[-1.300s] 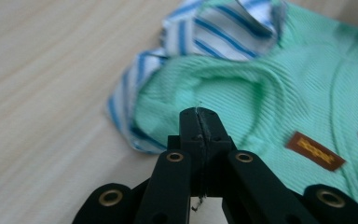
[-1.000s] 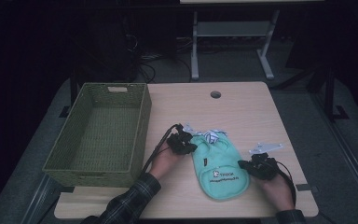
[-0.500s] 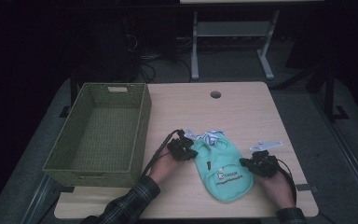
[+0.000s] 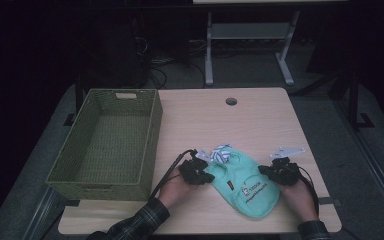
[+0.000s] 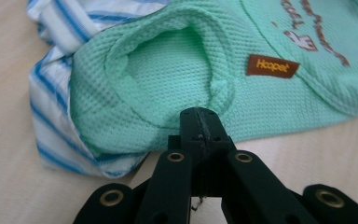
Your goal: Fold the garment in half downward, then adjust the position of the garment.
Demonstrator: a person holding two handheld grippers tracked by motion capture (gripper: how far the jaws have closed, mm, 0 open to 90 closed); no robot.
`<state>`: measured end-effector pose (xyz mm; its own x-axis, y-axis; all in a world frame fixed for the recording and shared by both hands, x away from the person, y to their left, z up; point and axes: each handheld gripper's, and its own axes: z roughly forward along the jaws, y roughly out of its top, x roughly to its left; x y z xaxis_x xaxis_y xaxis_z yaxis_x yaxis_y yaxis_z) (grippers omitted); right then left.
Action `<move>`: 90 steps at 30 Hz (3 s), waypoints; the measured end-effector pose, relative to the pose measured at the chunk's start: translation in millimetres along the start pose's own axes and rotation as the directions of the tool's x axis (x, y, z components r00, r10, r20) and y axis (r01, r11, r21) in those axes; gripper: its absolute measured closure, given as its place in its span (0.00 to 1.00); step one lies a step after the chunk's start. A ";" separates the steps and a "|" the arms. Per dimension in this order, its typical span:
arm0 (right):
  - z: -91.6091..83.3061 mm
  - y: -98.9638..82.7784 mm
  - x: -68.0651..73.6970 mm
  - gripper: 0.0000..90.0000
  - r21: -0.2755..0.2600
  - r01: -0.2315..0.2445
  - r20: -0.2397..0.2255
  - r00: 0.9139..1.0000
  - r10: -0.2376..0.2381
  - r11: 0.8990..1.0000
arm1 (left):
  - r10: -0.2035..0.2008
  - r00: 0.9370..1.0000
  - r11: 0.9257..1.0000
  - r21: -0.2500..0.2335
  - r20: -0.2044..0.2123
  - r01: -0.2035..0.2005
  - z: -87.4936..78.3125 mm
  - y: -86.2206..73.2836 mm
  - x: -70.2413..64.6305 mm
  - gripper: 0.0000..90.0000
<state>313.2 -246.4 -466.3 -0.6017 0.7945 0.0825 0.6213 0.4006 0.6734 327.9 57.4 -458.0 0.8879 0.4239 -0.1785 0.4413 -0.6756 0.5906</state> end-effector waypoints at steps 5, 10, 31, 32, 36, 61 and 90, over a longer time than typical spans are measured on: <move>-0.4 -0.2 0.2 1.00 -0.001 0.004 -0.002 1.000 -0.004 1.000 | -0.009 1.000 0.999 -0.034 0.001 0.009 -6.7 1.8 2.7 0.99; -1.7 -0.7 -0.8 1.00 -0.003 -0.003 -0.011 1.000 0.003 1.000 | -0.016 0.999 0.998 -0.068 -0.033 0.014 -18.6 3.9 7.5 0.94; 4.1 12.7 41.8 1.00 -0.046 0.069 -0.131 0.989 -0.074 0.997 | -0.139 0.977 0.980 -0.165 -0.162 0.112 -26.3 -3.1 39.3 0.52; 6.6 13.2 44.6 1.00 -0.040 0.080 -0.135 0.987 -0.085 0.996 | -0.145 0.976 0.979 -0.165 -0.163 0.118 -25.9 -3.5 40.3 0.51; 13.5 13.2 49.6 1.00 -0.008 0.090 -0.141 0.986 -0.090 0.996 | -0.162 0.975 0.978 -0.157 -0.155 0.138 -22.7 -5.6 45.4 0.48; 16.5 12.8 52.1 1.00 0.006 0.114 -0.128 0.985 -0.112 0.994 | -0.013 0.983 0.998 -0.068 -0.181 0.001 -4.2 -2.9 30.6 0.75; 31.3 29.1 59.1 1.00 0.013 0.138 -0.132 0.982 -0.135 0.990 | -0.075 0.990 0.960 -0.277 -0.118 0.040 -53.7 18.6 28.0 0.91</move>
<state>311.5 -173.5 -464.9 -0.7407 0.6662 0.0870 0.5390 0.5120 0.6688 354.0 89.1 -409.8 0.8310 0.5413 -0.1285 0.4229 -0.4646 0.7780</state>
